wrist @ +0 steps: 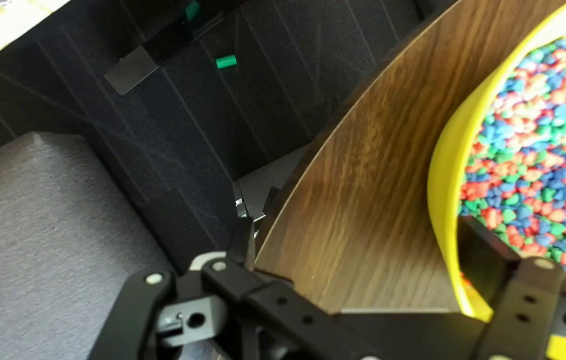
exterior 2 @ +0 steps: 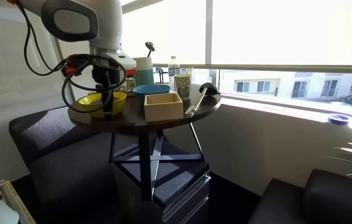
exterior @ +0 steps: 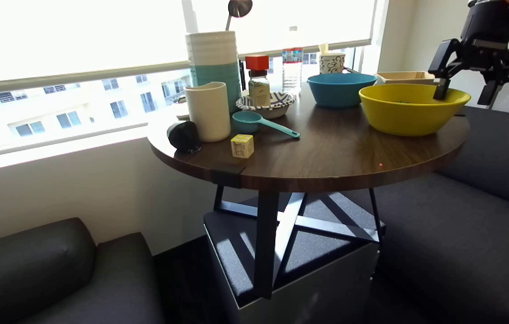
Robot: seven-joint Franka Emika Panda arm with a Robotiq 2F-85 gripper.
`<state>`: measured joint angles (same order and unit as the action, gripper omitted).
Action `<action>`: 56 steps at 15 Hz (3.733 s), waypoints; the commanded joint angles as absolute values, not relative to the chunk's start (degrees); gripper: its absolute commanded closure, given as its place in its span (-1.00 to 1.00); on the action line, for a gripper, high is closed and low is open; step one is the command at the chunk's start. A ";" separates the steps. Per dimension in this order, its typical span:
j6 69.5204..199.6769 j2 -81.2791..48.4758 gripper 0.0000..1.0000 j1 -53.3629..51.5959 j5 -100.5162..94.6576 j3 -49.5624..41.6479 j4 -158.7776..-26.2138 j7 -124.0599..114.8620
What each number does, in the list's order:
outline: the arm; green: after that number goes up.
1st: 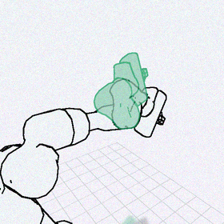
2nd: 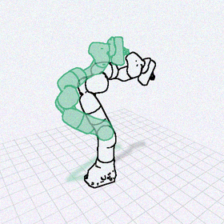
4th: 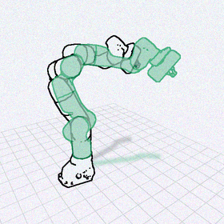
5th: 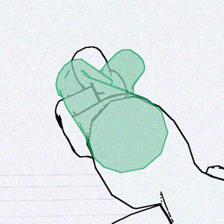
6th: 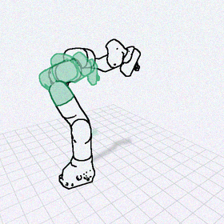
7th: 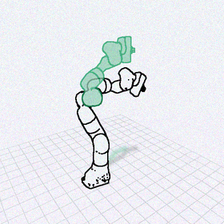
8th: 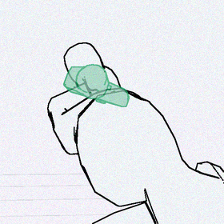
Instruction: Switch the positions of the yellow and blue bowls by moving the yellow bowl to the right and the blue bowl to the left
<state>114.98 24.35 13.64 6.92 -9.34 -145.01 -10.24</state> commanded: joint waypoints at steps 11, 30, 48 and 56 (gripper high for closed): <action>110.24 33.39 -1.00 15.03 0.61 -5.07 -144.87 -15.80; 114.09 21.24 -1.00 -0.12 -9.72 -3.49 -123.67 15.75; 124.39 12.20 -1.00 -2.25 -2.71 -4.85 -120.58 27.69; 128.85 3.67 -1.00 -2.03 4.93 -4.75 -116.06 31.87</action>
<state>129.22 7.70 -2.01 1.07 -4.70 -120.03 28.79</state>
